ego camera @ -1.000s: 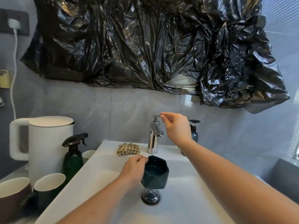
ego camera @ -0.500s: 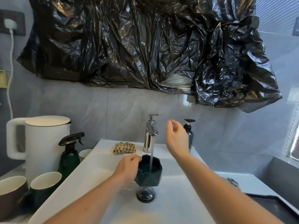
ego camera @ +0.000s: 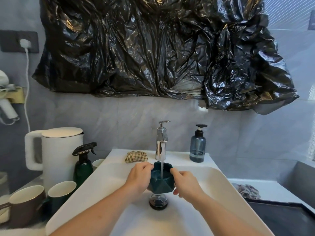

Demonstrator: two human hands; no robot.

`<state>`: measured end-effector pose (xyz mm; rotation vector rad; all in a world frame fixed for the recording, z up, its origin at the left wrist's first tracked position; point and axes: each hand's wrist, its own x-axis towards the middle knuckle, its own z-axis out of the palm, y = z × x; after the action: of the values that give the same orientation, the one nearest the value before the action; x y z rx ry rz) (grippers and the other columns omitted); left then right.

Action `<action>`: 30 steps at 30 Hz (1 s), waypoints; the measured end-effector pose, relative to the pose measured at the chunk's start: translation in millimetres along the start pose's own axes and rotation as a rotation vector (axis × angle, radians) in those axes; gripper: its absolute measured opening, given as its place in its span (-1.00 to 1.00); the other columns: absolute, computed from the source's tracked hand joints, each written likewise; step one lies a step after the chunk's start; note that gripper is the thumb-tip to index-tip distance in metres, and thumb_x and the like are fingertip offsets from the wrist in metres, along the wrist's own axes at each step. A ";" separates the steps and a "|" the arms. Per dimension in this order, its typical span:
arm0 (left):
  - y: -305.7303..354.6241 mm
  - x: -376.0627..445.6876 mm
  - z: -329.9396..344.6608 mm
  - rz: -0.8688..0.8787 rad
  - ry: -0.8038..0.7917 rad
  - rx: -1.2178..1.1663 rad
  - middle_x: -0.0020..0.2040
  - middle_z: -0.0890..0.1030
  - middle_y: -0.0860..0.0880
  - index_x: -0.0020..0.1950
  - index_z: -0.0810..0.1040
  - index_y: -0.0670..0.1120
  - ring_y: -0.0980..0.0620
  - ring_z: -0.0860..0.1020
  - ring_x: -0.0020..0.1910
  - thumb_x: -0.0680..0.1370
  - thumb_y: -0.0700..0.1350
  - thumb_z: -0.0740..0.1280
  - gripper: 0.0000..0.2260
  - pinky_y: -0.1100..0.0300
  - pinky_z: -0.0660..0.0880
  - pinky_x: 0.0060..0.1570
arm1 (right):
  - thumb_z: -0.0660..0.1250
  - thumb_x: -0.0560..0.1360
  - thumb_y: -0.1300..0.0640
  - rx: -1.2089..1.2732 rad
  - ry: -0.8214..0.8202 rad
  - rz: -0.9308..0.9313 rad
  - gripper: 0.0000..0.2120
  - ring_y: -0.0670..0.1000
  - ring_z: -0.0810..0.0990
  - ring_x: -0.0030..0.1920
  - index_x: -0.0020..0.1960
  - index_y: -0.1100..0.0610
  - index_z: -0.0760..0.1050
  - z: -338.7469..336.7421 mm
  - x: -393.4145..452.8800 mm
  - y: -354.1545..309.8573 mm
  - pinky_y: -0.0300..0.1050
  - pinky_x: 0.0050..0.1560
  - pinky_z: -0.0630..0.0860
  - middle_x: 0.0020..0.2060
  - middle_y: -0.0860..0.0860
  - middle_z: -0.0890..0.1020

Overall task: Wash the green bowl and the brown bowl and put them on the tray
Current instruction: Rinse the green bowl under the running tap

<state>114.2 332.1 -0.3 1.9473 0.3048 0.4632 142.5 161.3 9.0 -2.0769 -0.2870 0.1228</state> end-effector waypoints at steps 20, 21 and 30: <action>9.2 -16.7 -9.0 0.071 0.053 0.422 -0.19 0.67 0.01 -0.12 0.60 0.00 -0.06 0.68 -0.19 0.68 0.15 0.09 -0.60 0.07 0.57 -0.13 | 0.10 0.66 -0.01 -0.077 0.132 -0.128 -0.50 0.05 0.49 -0.31 -0.36 0.15 0.52 -4.7 -2.9 -1.4 -0.14 -0.31 0.41 -0.40 0.08 0.57; 11.9 -19.4 -9.1 0.089 0.077 0.479 -0.16 0.67 0.01 -0.11 0.61 0.01 -0.07 0.65 -0.13 0.68 0.16 0.09 -0.60 0.09 0.52 -0.14 | 0.10 0.66 -0.01 -0.079 0.137 -0.128 -0.51 0.05 0.49 -0.30 -0.35 0.15 0.52 -5.4 -2.4 -1.0 -0.12 -0.29 0.41 -0.40 0.09 0.57; 5.0 -27.7 -7.5 0.053 0.039 0.422 -0.07 0.67 -0.04 -0.02 0.63 -0.04 -0.09 0.68 -0.13 0.72 0.15 0.05 -0.57 0.00 0.57 0.02 | 0.10 0.64 -0.04 -0.117 0.135 -0.144 -0.50 0.09 0.55 -0.26 -0.31 0.19 0.58 -2.4 4.6 4.4 -0.09 -0.25 0.46 -0.34 0.13 0.64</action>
<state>86.2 324.7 2.0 2.3637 0.4013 0.5015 148.1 158.4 6.6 -2.1610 -0.3673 -0.1236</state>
